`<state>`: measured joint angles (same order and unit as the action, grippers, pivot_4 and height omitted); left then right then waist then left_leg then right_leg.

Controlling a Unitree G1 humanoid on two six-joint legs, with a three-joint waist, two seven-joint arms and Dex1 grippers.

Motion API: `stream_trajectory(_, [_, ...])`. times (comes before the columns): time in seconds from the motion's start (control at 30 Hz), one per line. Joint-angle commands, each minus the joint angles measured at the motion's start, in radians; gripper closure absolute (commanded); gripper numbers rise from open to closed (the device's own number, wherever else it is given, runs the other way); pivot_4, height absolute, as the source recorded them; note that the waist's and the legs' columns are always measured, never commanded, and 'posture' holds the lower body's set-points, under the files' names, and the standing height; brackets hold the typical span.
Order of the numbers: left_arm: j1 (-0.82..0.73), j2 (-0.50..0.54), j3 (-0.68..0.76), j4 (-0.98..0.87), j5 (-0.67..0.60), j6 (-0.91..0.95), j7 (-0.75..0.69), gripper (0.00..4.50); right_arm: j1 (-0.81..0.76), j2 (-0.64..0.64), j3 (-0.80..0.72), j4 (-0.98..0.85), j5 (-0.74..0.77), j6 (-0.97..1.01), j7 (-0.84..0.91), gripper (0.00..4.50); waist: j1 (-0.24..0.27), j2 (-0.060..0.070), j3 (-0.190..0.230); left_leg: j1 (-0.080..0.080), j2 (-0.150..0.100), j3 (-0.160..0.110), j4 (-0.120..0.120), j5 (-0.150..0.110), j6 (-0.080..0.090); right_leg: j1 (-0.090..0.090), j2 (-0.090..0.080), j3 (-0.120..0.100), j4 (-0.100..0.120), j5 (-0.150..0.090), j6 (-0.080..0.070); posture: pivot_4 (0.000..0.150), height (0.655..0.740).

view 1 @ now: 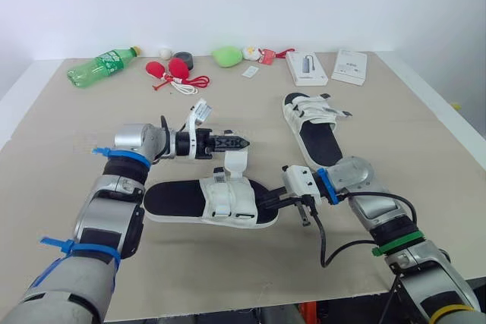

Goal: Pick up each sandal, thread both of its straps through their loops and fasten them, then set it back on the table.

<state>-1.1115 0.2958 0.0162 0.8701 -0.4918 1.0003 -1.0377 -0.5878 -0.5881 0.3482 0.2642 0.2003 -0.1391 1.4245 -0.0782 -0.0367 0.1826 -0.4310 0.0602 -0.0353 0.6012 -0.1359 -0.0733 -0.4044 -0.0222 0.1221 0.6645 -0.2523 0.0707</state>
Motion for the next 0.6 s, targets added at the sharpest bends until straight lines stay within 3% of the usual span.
stream_trajectory(0.03, [-0.106,-0.044,0.093,0.147,-0.017,-0.053,0.041,0.12,0.022,-0.016,0.013,0.020,-0.068,0.020,-0.026,4.50,-0.001,0.000,0.000,0.000,0.000,0.000,0.000,0.000,0.000,0.000,0.000,0.000,0.000,0.000,0.000,0.150,0.7400])
stream_trajectory(0.3, [-0.170,-0.075,0.160,0.311,0.033,-0.182,0.112,0.12,0.023,-0.021,0.009,0.014,-0.069,0.026,-0.034,4.50,-0.004,0.000,0.000,-0.001,-0.002,-0.002,-0.001,0.000,0.000,-0.001,0.000,0.000,0.000,0.002,0.005,0.150,0.7400])
stream_trajectory(0.4, [-0.173,-0.086,0.162,0.328,0.061,-0.251,0.117,0.90,0.021,-0.023,0.008,0.011,-0.072,0.029,-0.037,4.50,-0.004,0.000,0.000,-0.001,-0.002,-0.002,-0.001,0.000,0.000,-0.001,0.000,0.000,0.000,0.002,0.005,0.150,0.7400])
stream_trajectory(0.43, [-0.174,-0.088,0.159,0.330,0.067,-0.258,0.110,1.43,0.021,-0.024,0.008,0.010,-0.073,0.029,-0.037,4.50,-0.005,0.000,0.000,-0.001,-0.002,-0.003,-0.001,0.000,0.000,-0.001,0.000,0.000,0.000,0.002,0.005,0.150,0.7400])
stream_trajectory(0.6, [-0.168,-0.088,0.161,0.333,0.104,-0.328,0.099,3.21,0.016,-0.026,0.006,0.012,-0.075,0.031,-0.035,4.50,-0.005,0.000,0.000,-0.001,-0.002,-0.003,-0.001,0.000,-0.001,0.000,0.000,0.000,0.000,0.003,0.005,0.150,0.7400])
